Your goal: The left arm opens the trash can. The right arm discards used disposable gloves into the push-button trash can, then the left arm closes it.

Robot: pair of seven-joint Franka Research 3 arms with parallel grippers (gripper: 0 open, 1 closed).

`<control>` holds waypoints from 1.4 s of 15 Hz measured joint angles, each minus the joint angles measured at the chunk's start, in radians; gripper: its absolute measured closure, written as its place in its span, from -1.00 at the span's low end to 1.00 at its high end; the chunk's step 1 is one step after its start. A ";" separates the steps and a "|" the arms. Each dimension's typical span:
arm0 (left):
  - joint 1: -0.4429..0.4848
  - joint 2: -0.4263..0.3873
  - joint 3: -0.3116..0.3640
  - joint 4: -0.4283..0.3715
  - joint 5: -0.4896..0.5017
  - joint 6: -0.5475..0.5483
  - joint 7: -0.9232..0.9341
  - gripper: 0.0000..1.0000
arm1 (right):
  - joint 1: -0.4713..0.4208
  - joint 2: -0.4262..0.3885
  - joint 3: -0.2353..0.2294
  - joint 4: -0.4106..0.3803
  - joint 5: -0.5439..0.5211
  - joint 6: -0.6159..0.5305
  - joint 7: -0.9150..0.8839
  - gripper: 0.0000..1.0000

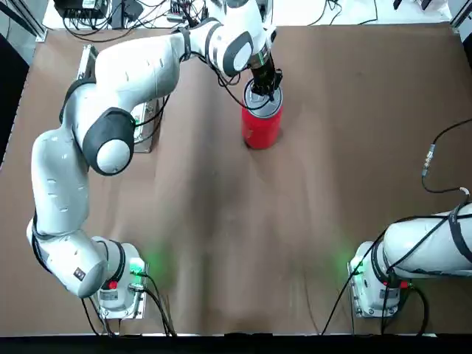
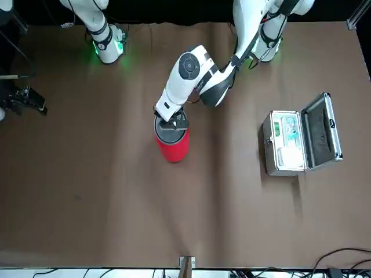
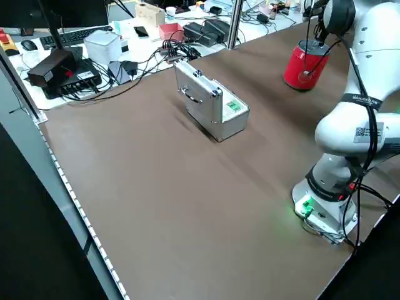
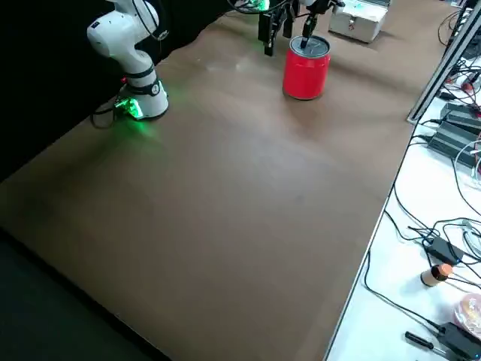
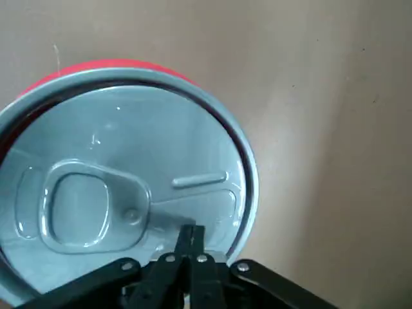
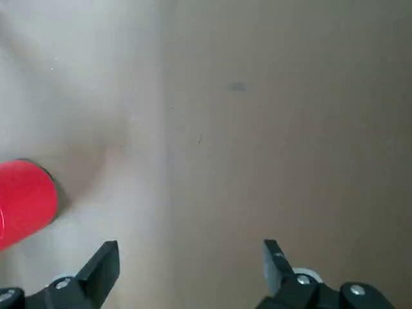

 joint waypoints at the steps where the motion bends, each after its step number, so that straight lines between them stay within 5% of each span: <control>1: 0.000 0.000 0.000 0.001 0.000 0.000 0.000 0.98 | 0.000 0.000 0.000 0.000 0.000 0.000 0.000 -0.96; 21: -0.011 0.009 0.001 0.004 0.037 0.002 -0.019 0.98 | 0.007 0.000 0.002 0.000 0.000 0.000 0.000 -0.96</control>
